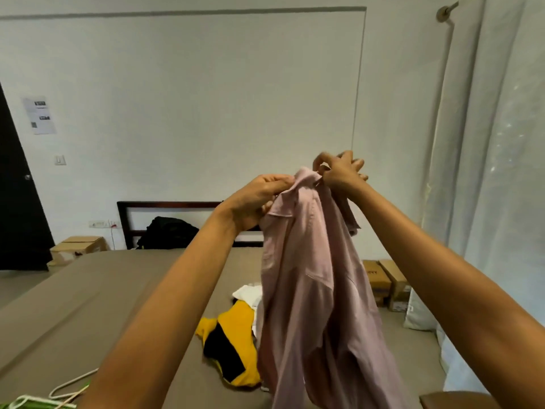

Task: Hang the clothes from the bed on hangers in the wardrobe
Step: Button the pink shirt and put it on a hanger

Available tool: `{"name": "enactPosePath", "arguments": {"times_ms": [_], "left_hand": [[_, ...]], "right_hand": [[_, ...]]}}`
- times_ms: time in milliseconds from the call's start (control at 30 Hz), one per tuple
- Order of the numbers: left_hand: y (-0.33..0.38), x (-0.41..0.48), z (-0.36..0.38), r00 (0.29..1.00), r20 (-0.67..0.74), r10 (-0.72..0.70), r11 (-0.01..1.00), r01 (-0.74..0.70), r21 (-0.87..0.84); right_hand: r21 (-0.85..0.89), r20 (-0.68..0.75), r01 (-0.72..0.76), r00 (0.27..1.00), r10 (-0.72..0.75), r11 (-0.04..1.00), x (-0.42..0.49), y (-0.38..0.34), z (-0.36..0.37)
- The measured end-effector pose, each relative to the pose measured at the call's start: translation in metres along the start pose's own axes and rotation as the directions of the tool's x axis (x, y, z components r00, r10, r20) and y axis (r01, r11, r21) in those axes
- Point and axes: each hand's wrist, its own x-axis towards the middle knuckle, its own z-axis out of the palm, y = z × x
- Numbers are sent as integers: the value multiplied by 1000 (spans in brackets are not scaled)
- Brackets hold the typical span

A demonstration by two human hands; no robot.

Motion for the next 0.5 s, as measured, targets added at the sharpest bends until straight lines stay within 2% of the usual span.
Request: {"name": "enactPosePath", "arguments": {"times_ms": [33,67,133,167,200,267,333,367,433,467,500], "left_hand": [[4,2,11,999,-28,25,999,-26,-21],[7,5,19,995,-91,30,996,-38,-85],[11,11,31,970,-241,12,969,-70,-235],[10,13,34,956,-294,6,958,-90,-274],[10,15,36,946,-325,5,949,-107,-295],[10,17,38,961,-278,-9,918,-103,-383],[11,16,36,987,-160,-9,913,-57,-404],[10,16,31,988,-152,16,935,-69,-347],[1,19,19,942,-282,179,983,-183,13],[-6,19,9,871,-361,332,930,-238,282],[-11,18,2,818,-353,453,830,-244,501]], "right_hand": [[-53,31,0,1000,2,999,-2,-9,-8],[-34,72,-4,997,6,999,-6,-17,-16],[229,265,-85,964,22,970,-21,-30,-33],[341,396,-139,918,-8,930,-30,-34,-38],[397,473,-127,877,-84,909,-37,-35,-39],[435,458,23,855,-243,900,-45,-30,-30],[464,324,137,893,-312,875,-42,-23,-17],[487,268,158,909,-320,859,-36,-17,-13],[539,217,165,920,-326,826,-30,-10,-17],[570,218,150,920,-325,808,-29,-8,-22],[606,233,127,916,-327,786,-27,-7,-28]]}}
